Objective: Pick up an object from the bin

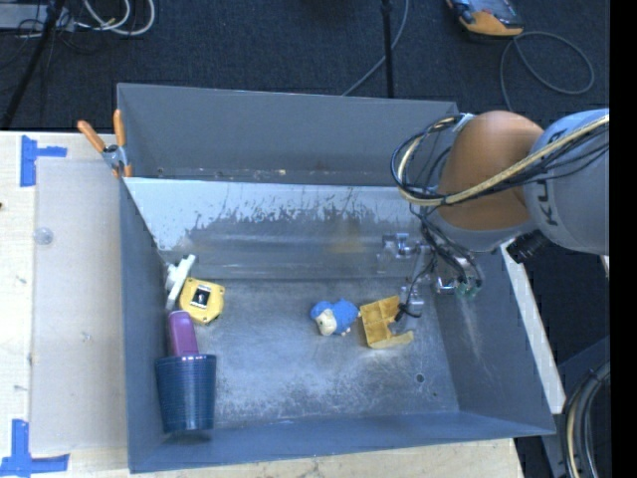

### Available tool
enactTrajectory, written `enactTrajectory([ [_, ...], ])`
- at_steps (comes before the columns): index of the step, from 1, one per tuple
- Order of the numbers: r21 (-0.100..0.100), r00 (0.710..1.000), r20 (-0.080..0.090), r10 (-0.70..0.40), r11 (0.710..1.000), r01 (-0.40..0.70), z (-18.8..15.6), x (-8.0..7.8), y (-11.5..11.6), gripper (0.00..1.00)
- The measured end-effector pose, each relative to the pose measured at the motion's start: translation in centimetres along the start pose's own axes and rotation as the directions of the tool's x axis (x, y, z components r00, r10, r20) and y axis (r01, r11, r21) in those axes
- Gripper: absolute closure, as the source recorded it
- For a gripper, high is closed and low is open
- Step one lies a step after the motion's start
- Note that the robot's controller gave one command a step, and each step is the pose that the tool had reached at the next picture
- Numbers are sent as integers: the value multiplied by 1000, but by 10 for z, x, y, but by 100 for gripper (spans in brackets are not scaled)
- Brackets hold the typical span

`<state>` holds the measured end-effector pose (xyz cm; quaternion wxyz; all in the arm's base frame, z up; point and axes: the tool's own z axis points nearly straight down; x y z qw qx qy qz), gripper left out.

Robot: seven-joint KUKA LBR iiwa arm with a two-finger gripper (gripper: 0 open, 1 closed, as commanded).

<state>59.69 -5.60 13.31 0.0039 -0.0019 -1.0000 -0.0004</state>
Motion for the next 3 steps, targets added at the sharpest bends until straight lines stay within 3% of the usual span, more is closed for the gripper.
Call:
enactTrajectory([
  [1, 0, 1000, 7, -1, 1000, 1, -5, -1, 0, 0],
  [2, 1, 986, 11, -165, 986, 165, 26, 2, -14, 0],
  [3, -1, 961, -2, -275, 961, 275, 52, 7, -24, 0],
])
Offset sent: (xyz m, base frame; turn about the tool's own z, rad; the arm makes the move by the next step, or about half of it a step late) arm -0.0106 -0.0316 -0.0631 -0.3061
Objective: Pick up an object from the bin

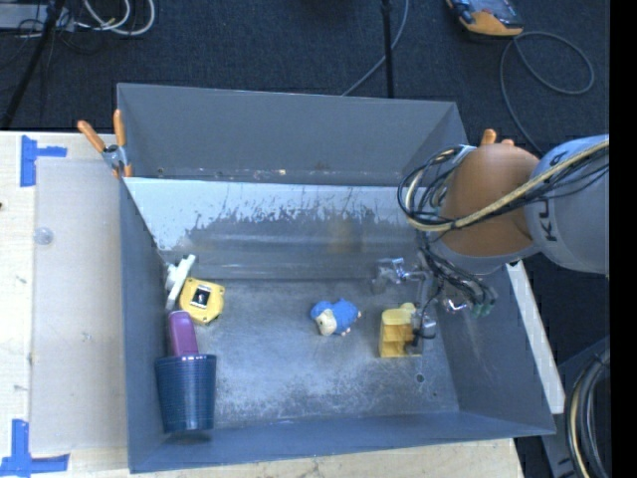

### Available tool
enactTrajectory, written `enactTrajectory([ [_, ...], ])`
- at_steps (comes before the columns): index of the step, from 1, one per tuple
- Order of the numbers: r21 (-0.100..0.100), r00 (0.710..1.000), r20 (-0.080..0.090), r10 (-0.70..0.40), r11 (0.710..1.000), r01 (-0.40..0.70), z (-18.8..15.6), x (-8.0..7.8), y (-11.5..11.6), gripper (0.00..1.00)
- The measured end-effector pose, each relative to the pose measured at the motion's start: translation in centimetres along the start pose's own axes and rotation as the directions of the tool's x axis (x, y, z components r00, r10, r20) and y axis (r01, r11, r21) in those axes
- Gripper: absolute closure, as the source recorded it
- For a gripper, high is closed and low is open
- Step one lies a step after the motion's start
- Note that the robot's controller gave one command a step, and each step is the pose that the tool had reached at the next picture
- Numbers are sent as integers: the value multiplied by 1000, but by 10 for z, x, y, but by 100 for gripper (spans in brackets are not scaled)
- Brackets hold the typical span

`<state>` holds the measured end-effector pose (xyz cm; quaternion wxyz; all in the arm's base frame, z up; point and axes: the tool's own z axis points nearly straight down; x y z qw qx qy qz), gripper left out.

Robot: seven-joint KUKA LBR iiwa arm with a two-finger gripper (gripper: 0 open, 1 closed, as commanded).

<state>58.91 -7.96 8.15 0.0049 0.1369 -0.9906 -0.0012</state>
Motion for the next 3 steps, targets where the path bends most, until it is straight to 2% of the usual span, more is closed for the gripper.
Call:
enactTrajectory([
  [1, 1, 997, 11, 78, 997, -78, -23, 5, -9, 0],
  [2, 1, 996, 12, 88, 996, -88, -12, 9, -17, 0],
  [3, 4, 1000, 14, 20, 1000, -20, 8, 17, -14, 100],
])
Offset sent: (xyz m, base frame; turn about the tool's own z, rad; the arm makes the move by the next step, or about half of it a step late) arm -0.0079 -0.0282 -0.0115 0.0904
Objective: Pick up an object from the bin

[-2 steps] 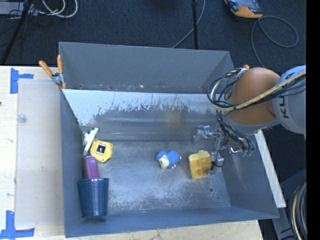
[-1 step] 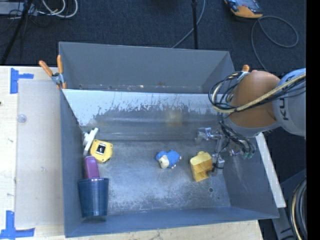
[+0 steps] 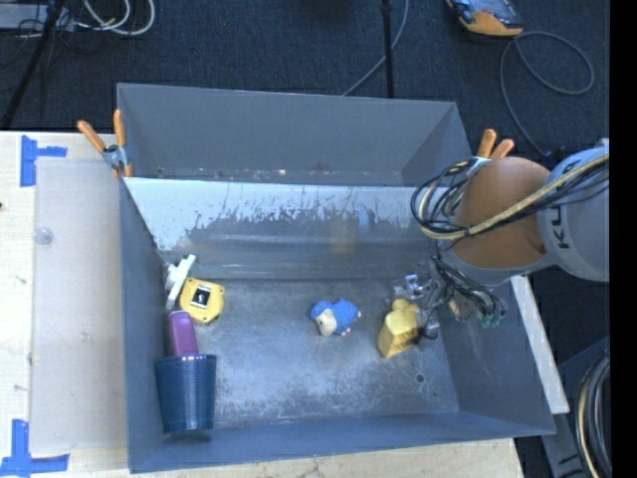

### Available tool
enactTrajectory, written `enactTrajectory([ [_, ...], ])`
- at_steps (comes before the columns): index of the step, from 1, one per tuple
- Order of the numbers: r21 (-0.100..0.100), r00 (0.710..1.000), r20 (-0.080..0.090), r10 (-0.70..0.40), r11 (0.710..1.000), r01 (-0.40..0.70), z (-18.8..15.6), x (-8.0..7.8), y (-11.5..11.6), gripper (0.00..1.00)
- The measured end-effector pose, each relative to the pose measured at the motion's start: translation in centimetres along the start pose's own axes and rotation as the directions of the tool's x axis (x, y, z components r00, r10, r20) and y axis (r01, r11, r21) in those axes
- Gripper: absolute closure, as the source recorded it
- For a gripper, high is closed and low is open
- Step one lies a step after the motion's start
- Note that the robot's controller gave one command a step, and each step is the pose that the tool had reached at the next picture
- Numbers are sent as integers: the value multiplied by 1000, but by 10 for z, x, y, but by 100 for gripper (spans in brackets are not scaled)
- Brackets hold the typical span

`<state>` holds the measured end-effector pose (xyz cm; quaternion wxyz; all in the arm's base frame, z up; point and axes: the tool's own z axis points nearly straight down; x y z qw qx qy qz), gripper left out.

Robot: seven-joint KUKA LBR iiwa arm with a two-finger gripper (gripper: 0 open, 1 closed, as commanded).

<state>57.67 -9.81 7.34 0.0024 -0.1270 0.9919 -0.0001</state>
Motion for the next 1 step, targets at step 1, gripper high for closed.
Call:
enactTrajectory([
  [1, 0, 1000, 0, 0, 1000, 0, 0, 0, 0, 100],
])
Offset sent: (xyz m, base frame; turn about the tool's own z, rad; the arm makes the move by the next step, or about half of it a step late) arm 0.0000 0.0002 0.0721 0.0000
